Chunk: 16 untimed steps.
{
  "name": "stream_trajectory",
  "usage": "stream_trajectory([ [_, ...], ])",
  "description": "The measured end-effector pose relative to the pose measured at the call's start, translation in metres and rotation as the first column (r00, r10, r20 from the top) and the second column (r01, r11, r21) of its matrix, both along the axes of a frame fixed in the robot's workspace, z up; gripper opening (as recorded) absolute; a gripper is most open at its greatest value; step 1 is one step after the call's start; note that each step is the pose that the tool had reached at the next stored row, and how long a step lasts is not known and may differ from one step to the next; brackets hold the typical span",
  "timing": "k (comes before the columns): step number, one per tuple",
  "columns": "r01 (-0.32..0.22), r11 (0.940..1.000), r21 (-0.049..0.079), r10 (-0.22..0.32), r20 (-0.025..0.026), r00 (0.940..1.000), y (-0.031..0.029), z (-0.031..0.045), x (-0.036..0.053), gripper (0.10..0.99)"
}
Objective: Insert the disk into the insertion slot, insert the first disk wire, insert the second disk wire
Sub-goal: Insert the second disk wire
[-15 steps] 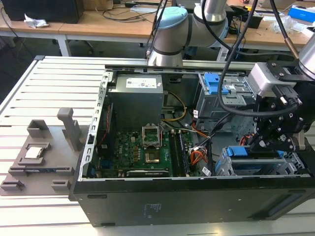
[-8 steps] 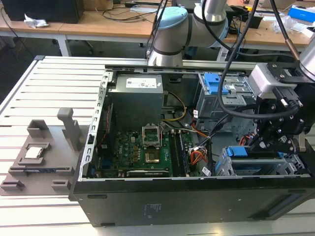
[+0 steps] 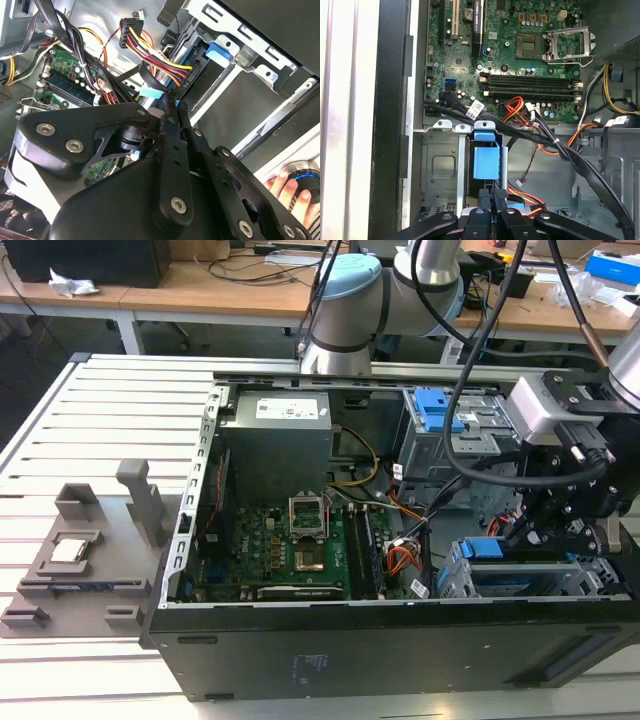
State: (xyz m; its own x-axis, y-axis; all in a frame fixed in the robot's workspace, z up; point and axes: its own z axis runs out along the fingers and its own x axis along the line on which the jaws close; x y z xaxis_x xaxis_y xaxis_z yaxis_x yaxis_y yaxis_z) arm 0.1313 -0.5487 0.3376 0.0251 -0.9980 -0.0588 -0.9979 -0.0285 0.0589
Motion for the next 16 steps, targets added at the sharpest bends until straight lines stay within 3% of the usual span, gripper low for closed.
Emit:
stream_trajectory([
  [4,0.000,1.0000,0.001,0.000,0.0001,1.0000,0.0001,0.0020,0.0001,0.224],
  [6,0.000,1.0000,0.000,0.000,0.0000,1.0000,0.0007,0.0182,0.0001,0.224],
  [10,0.000,1.0000,0.000,0.000,0.0001,1.0000,0.0071,0.0303,0.0001,0.212],
  [11,0.000,1.0000,0.000,0.000,0.0000,1.0000,0.0086,0.0326,0.0001,0.145],
  [13,0.000,1.0000,-0.002,0.000,0.0001,1.0000,0.0113,0.0386,0.0001,0.106],
  [16,0.000,1.0000,-0.006,0.000,0.0000,1.0000,0.0129,0.0552,0.0001,0.106],
])
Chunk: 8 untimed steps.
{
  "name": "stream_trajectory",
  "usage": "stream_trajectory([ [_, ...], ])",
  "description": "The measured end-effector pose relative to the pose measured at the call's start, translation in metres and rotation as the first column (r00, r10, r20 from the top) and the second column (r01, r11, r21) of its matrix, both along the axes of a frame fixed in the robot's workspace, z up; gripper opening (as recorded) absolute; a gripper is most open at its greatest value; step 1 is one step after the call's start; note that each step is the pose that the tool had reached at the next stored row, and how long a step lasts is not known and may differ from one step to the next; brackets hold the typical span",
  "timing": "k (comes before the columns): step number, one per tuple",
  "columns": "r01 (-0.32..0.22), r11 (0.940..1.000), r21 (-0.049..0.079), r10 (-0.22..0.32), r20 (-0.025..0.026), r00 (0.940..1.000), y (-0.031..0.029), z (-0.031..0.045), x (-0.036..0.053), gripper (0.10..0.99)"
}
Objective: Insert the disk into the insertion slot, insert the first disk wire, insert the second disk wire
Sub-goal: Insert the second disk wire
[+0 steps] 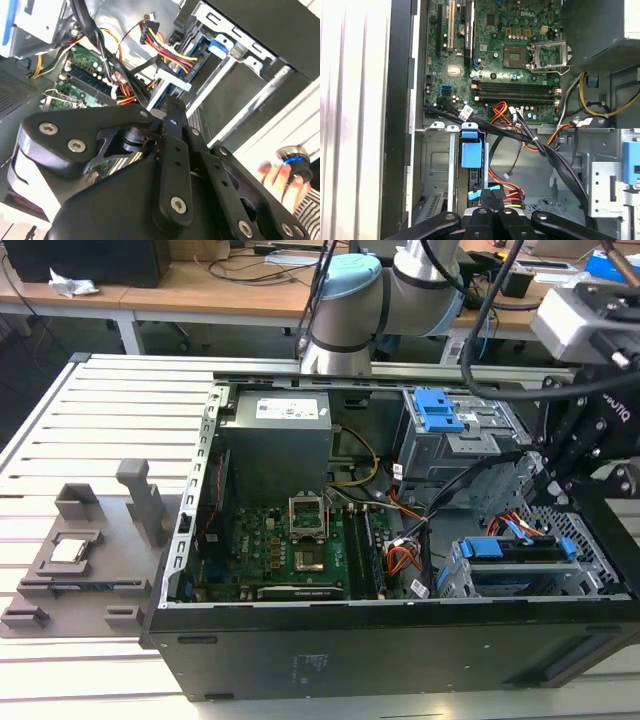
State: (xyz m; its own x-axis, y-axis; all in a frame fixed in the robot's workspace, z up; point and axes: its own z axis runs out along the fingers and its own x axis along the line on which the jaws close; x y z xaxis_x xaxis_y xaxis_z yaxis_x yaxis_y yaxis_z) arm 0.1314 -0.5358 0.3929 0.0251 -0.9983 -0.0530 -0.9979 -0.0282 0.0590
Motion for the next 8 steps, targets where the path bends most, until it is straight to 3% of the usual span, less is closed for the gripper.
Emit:
stream_trajectory([
  [8,0.000,1.0000,0.000,0.000,0.0000,1.0000,0.0000,0.0011,0.0000,0.106],
])
